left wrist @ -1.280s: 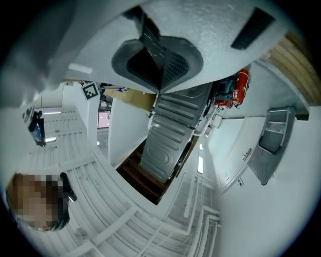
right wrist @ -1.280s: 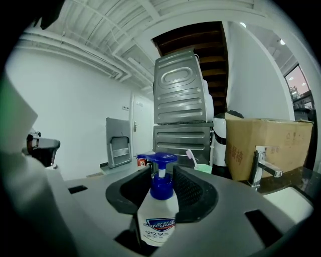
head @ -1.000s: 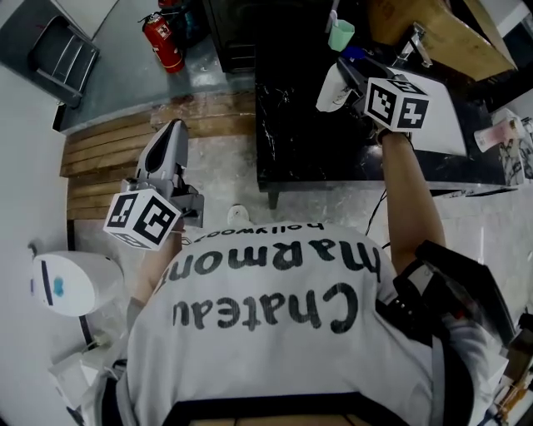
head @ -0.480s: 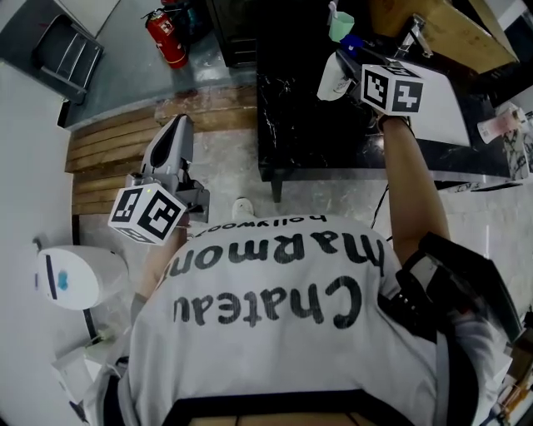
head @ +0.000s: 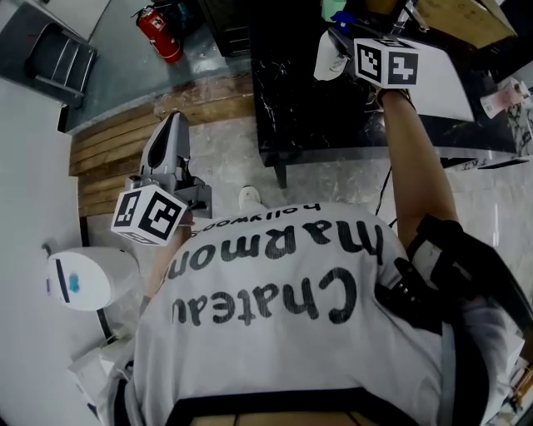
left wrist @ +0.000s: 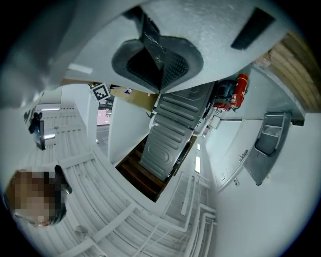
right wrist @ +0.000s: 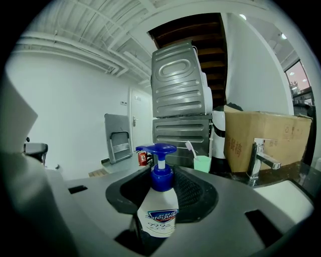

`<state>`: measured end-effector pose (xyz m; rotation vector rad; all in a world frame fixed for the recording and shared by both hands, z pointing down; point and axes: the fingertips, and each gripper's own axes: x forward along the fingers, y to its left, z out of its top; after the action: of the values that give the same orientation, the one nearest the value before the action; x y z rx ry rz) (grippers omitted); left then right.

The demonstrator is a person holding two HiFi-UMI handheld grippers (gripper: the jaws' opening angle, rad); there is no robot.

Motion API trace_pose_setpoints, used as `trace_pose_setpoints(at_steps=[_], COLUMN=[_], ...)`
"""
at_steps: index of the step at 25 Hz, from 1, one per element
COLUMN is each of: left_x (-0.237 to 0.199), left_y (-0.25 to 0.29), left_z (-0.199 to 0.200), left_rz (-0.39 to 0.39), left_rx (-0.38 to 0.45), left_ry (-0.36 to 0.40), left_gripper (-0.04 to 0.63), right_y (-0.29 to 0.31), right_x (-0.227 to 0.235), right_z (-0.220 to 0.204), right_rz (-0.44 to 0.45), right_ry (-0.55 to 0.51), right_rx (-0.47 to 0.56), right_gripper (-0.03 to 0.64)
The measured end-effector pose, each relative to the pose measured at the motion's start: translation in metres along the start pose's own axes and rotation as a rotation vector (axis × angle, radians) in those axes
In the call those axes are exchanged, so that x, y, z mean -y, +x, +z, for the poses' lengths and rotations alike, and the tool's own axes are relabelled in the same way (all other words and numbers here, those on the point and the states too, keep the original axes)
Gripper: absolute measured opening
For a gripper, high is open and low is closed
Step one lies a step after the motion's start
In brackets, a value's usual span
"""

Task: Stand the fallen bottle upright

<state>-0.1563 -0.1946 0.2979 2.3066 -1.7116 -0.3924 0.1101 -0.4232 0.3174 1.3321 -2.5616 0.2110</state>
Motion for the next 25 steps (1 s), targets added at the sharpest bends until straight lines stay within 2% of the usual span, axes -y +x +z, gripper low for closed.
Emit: trace_pose_setpoints(at_steps=[11, 18, 25], left_x=[-0.002, 0.009, 0.014], left_y=[-0.020, -0.034, -0.048], left_z=[0.011, -0.002, -0.004], left_rz=[0.041, 0.054, 0.079], left_rx=[0.033, 0.036, 0.058], left_ry=[0.012, -0.014, -0.014], left_gripper=[0.014, 0.014, 0.014], right_y=[-0.002, -0.009, -0.002], right_x=[0.000, 0.003, 0.000], right_z=[0.003, -0.001, -0.001], right_rz=[-0.003, 0.006, 0.025], right_ry=[0.000, 0.020, -0.007], right_rx=[0.005, 0.010, -0.026], right_gripper=[0.129, 0.130, 0.130])
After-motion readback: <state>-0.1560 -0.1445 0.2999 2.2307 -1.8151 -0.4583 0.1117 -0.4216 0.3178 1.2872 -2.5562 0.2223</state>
